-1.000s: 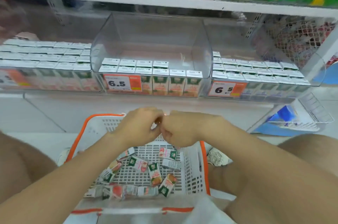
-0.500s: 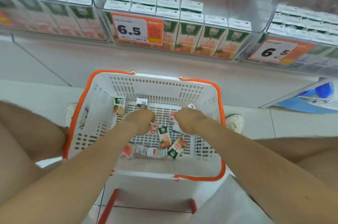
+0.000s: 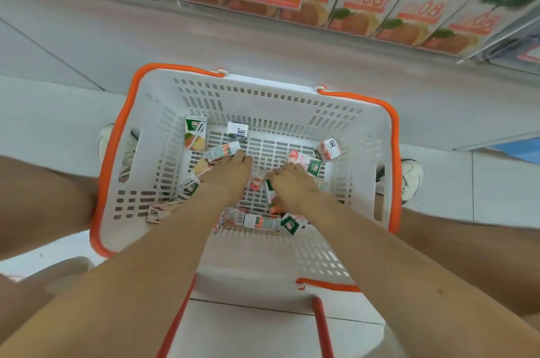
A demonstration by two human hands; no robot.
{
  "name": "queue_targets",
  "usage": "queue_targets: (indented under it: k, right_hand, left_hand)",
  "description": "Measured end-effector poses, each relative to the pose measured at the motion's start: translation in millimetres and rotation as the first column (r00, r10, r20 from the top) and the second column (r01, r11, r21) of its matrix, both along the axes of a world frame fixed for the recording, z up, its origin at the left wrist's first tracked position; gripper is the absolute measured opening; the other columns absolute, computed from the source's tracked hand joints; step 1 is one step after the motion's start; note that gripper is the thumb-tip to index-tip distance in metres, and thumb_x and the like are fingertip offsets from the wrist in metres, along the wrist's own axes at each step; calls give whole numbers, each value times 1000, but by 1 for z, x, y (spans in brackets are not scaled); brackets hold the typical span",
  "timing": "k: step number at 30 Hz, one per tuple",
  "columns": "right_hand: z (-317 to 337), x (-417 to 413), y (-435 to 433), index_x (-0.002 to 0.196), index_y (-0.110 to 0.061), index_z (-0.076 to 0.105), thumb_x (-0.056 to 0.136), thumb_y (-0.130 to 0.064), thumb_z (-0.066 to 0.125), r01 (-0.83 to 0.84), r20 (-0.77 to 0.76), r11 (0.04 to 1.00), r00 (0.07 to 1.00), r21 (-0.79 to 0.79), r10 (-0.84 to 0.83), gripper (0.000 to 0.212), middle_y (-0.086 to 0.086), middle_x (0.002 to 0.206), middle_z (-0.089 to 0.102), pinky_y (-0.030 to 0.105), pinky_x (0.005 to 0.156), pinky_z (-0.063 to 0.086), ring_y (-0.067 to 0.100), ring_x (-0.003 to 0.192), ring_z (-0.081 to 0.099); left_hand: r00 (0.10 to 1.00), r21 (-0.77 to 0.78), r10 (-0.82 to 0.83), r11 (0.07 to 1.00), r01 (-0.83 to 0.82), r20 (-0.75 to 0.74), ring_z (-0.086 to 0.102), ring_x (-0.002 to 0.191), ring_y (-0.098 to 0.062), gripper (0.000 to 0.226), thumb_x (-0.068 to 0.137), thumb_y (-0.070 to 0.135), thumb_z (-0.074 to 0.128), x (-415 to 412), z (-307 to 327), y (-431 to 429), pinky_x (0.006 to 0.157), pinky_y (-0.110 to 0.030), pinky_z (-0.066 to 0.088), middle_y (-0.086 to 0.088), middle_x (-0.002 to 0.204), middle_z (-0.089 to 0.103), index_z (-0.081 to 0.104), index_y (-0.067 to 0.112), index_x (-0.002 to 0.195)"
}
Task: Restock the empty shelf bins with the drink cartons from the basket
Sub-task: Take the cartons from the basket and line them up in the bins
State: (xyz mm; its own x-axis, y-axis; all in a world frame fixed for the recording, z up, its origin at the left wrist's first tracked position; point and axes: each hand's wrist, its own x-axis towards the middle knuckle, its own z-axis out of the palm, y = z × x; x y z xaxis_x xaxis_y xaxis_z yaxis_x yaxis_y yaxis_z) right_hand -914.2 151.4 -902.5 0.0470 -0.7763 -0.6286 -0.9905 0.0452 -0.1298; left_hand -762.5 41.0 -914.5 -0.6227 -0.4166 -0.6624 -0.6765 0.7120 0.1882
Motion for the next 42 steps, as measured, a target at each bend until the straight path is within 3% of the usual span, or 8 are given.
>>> queue_targets:
  k: [10,18,22,25,30,34,38,42]
  right_hand:
    - [5,-16,2,114,-11,63,90,-43,76,-48,-17,999,999,-7,48,41,8,121,58,40,105,37,29,121,47]
    - [37,-7,7,96,-10,65,82,-29,82,91,61,995,994,51,-94,29,8,96,67,34,73,44,30,91,62]
    - [71,-9,3,112,-2,72,82,-16,80,224,169,974,959,38,-227,34,17,114,71,47,90,58,33,104,67]
    - [119,-23,-6,101,-8,75,85,-21,80,254,231,966,943,-42,-238,21,11,104,73,48,90,57,30,99,68]
    - [211,-36,-10,147,-18,57,97,-28,72,211,264,961,951,-177,-161,53,5,149,57,39,112,45,25,137,52]
    - [282,-37,-7,144,-22,58,101,-34,65,243,307,919,941,-310,-145,45,0,142,63,35,99,49,22,121,60]
    - [343,-32,-6,139,-26,66,104,-29,59,355,394,795,905,-492,-160,36,-11,134,70,24,95,43,10,119,63]
    - [375,-34,-7,129,-27,71,105,-28,56,504,506,668,835,-547,-215,28,-23,79,70,16,65,38,-8,67,59]
  left_hand:
    - [972,-120,-158,976,180,174,43,138,-36,44,106,32,57,13,1,4,114,-49,41,-15,146,52,49,9,142]
    - [998,116,54,992,-57,26,57,122,-37,44,109,16,49,20,31,4,102,-54,51,-19,143,47,37,12,151]
    - [990,202,140,970,-133,-23,54,133,-36,55,110,24,51,21,77,-6,107,-47,48,-16,156,40,31,17,161]
    - [986,220,145,968,-124,-81,62,106,-25,53,106,22,58,15,121,-13,87,-34,52,-8,140,54,41,14,156]
    - [983,141,44,990,-19,-177,59,118,-25,35,99,23,69,2,199,-29,100,-39,51,-5,137,60,59,17,132]
    - [944,143,42,990,6,-326,58,98,-14,31,99,36,70,0,279,-39,84,-32,47,3,124,56,53,30,125]
    - [840,208,131,978,-22,-527,63,99,-14,17,103,34,65,2,343,-41,93,-40,54,4,118,60,58,36,118]
    - [706,314,233,949,-16,-669,69,97,-22,13,108,26,59,0,382,-36,84,-47,59,1,109,70,64,31,119]
